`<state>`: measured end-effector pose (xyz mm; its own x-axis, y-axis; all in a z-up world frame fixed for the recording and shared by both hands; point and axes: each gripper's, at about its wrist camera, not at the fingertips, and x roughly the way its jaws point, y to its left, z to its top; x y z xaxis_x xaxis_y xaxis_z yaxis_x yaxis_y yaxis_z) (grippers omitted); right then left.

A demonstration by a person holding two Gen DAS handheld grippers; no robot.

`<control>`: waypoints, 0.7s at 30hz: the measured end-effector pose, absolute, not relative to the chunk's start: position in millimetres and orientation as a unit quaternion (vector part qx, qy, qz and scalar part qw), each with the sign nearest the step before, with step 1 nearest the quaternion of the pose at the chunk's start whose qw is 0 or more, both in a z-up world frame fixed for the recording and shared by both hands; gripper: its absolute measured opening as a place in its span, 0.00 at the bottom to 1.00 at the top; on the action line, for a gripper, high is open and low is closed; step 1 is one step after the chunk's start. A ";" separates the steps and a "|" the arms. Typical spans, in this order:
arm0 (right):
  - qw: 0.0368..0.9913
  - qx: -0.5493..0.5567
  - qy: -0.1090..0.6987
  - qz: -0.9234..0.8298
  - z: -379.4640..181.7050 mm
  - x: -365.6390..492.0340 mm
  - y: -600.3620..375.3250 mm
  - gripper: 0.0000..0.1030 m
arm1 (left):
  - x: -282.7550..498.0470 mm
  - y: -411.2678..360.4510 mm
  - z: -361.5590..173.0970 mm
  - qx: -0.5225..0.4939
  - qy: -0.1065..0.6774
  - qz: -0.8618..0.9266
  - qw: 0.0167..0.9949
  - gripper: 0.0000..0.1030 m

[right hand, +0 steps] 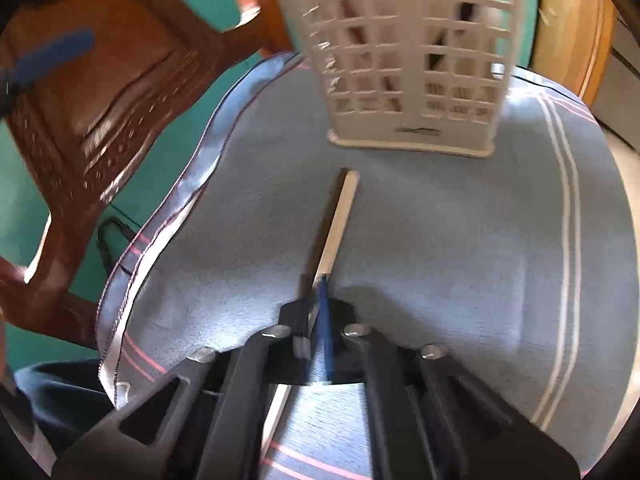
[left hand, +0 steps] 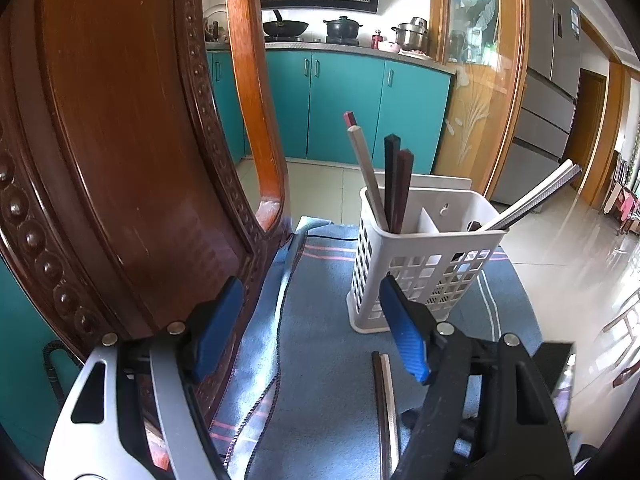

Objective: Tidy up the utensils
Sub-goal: 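Grasp a pale wooden chopstick with the right gripper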

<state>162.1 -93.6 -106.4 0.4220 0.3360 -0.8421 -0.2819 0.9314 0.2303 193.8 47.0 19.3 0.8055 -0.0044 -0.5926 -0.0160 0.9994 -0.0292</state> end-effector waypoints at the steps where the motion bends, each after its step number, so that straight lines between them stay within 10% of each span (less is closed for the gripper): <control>1: 0.845 0.026 0.506 0.172 -104.5 162.6 -99.9 0.01 | 195.5 46.9 19.8 -0.016 0.312 0.003 0.950 0.69; 21: 0.844 -0.028 0.509 0.168 -119.5 164.5 -77.6 0.20 | 194.8 47.6 13.3 -0.007 0.318 0.013 0.948 0.72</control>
<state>164.5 -77.5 -119.5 0.4258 0.2552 -0.8681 -0.3112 0.9422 0.1244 194.8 47.6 13.3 0.7974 0.0193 -0.6031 -0.0285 0.9996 -0.0056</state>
